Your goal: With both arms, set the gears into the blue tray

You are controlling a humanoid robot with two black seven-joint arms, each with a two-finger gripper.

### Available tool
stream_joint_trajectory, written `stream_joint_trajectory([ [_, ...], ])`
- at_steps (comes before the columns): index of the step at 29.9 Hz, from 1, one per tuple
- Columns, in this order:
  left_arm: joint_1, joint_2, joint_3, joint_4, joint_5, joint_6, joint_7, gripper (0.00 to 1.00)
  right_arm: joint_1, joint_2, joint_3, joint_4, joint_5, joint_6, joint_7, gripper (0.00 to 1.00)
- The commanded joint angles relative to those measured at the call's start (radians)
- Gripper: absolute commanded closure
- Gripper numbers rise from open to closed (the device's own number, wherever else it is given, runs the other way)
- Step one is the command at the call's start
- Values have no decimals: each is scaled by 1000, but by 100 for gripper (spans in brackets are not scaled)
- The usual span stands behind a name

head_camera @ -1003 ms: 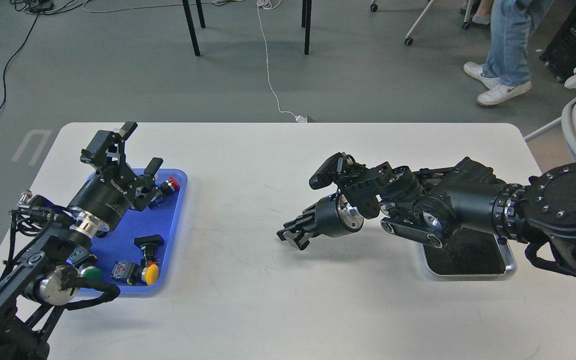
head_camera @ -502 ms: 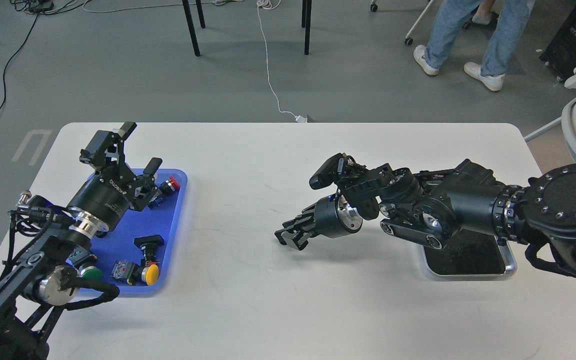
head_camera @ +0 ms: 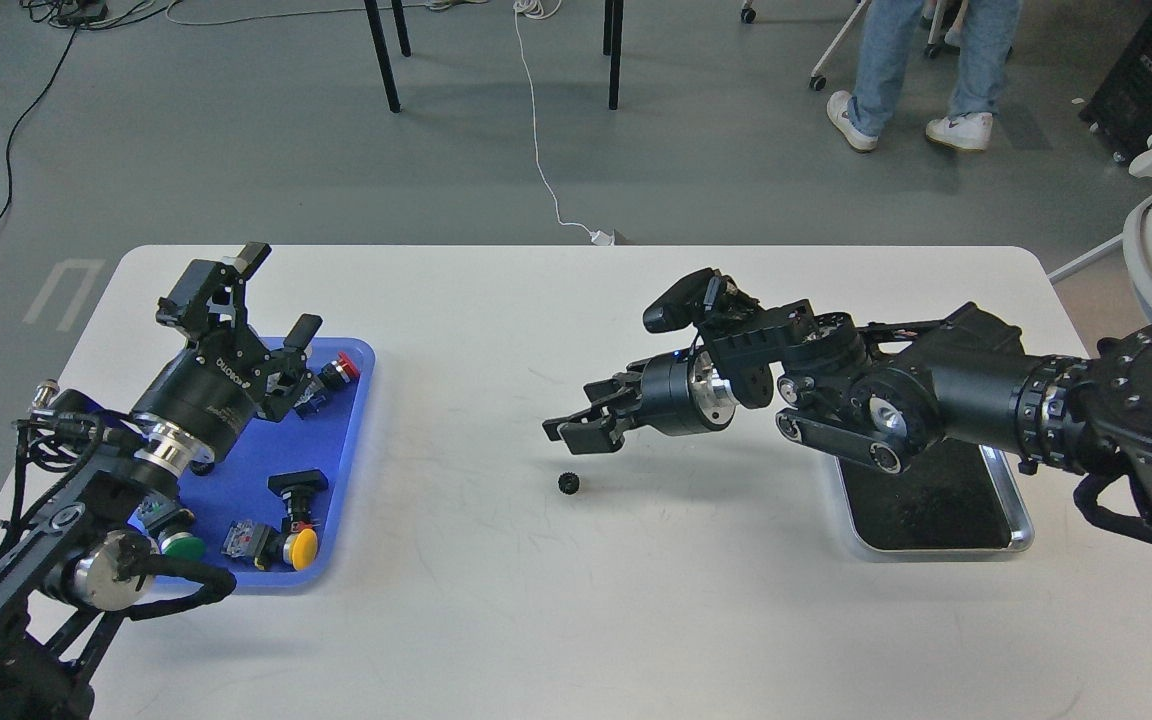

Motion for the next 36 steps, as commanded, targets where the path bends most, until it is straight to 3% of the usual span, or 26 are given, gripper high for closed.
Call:
stream_joint_trajectory([
  [1, 0, 7, 0, 0, 0, -1, -1, 2, -15, -96, 97, 55, 191, 7, 0, 3],
  [4, 0, 7, 0, 0, 0, 0, -12, 2, -64, -191, 179, 127, 381, 9, 0, 3],
  [9, 0, 7, 3, 2, 1, 0, -80, 2, -215, -334, 365, 220, 604, 18, 0, 3],
  [14, 0, 4, 6, 3, 0, 0, -81, 2, -428, -431, 628, 263, 719, 133, 0, 3],
  [22, 0, -3, 9, 3, 8, -1, -87, 2, -732, -457, 939, 262, 906, 352, 0, 3],
  [24, -5, -2, 11, -1, 11, -1, -127, 2, -778, -457, 976, 256, 919, 392, 0, 3],
  [26, -18, 7, 17, -3, 18, -1, -158, 2, -806, -457, 993, 251, 922, 396, 0, 3],
  [30, -67, 33, 44, -7, 153, -20, -169, 2, -861, -455, 1021, 250, 923, 396, 0, 3],
  [34, -144, 59, 152, -55, 401, -29, -181, 2, -886, -452, 1035, 247, 922, 396, 0, 3],
  [36, -190, 70, 225, -70, 556, -29, -213, 2, -889, -454, 1035, 247, 922, 396, 0, 3],
])
